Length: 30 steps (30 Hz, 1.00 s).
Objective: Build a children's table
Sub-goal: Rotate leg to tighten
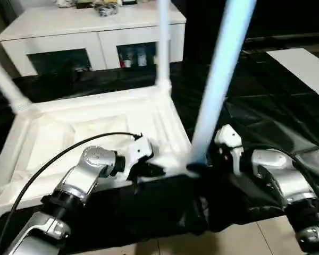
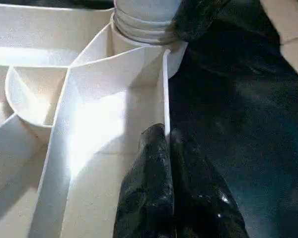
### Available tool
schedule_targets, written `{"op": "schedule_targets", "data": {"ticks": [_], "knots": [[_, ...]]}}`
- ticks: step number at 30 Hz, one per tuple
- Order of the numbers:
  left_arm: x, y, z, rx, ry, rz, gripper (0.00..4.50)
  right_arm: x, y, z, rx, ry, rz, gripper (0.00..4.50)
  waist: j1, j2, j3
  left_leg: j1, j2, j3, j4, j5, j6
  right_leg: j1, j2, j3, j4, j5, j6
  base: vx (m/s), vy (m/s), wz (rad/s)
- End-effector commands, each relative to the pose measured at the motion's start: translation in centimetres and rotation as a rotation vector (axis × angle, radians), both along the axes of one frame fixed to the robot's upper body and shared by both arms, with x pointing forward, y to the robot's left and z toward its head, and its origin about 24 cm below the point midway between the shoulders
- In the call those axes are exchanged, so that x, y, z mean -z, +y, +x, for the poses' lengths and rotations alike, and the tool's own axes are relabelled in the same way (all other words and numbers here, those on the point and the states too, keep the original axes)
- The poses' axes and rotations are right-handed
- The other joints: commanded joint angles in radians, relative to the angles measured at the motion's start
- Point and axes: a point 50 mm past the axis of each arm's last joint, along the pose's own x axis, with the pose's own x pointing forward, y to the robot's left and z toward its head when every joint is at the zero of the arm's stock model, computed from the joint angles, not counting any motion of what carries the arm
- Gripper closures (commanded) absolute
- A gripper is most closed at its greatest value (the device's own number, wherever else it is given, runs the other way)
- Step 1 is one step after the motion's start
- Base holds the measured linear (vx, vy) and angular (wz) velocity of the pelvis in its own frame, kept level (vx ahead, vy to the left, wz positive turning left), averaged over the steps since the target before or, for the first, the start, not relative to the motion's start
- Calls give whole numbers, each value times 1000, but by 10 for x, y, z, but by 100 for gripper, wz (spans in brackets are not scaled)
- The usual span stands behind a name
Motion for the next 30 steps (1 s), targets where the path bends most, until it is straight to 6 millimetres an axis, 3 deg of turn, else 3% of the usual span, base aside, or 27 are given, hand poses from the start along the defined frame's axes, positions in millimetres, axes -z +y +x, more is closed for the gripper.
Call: {"op": "schedule_targets", "data": {"ticks": [1,4,15,16,19,22,23,26,27,28,30], "knots": [[-1,-4,-7,73,22,-5,450,-5,0,-4,-60,16,8,2,-1,-13,-60,15,58,-21,-72,-192,79,50,-55,38,-49,-191,-257,0,0,0],[0,-3,-6,68,22,0,450,-1,-1,-9,-108,41,-18,2,5,-16,-61,13,57,-20,-70,-178,84,49,-56,40,-49,-192,-251,0,0,0],[1,-1,-6,55,19,10,450,4,4,-3,-42,47,5,101,8,-15,-63,13,55,-21,-68,-156,85,49,-54,37,-48,-191,-246,0,0,0],[1,-1,-6,53,18,11,450,5,5,-3,-39,49,8,127,7,-16,-62,12,55,-22,-69,-164,81,49,-55,37,-50,-207,-243,0,0,0],[3,-2,-3,24,7,18,450,11,8,-1,21,49,15,138,2,-17,-58,13,54,-23,-72,-201,64,47,-55,38,-56,-265,-229,0,0,0],[8,-4,3,-53,-15,36,450,21,12,7,176,28,-6,157,-5,-17,-56,13,52,-24,-74,-222,46,43,-57,39,-61,-308,-218,0,0,0],[10,-5,7,-106,-26,43,450,26,16,11,269,22,-7,169,-14,-19,-51,18,48,-27,-79,-264,21,41,-57,38,-71,-385,-193,0,0,0],[13,-11,20,-257,-53,36,450,37,26,20,530,26,21,175,-33,-20,-45,24,44,-34,-84,-342,-12,35,-57,33,-86,-520,-144,0,0,0],[13,-14,27,-330,-77,37,450,42,31,24,675,20,20,177,-37,-18,-45,23,44,-37,-85,-352,-19,34,-57,32,-86,-537,-133,0,0,0],[13,-15,32,-376,-96,34,450,44,33,26,746,18,17,178,-44,-14,-45,29,43,-39,-87,-372,-30,29,-57,31,-92,-556,-119,0,0,0],[10,-18,39,-449,-116,23,450,48,39,29,876,22,34,179,-54,-14,-46,27,40,-43,-89,-395,-36,32,-56,26,-96,-566,-104,0,0,0]]}}
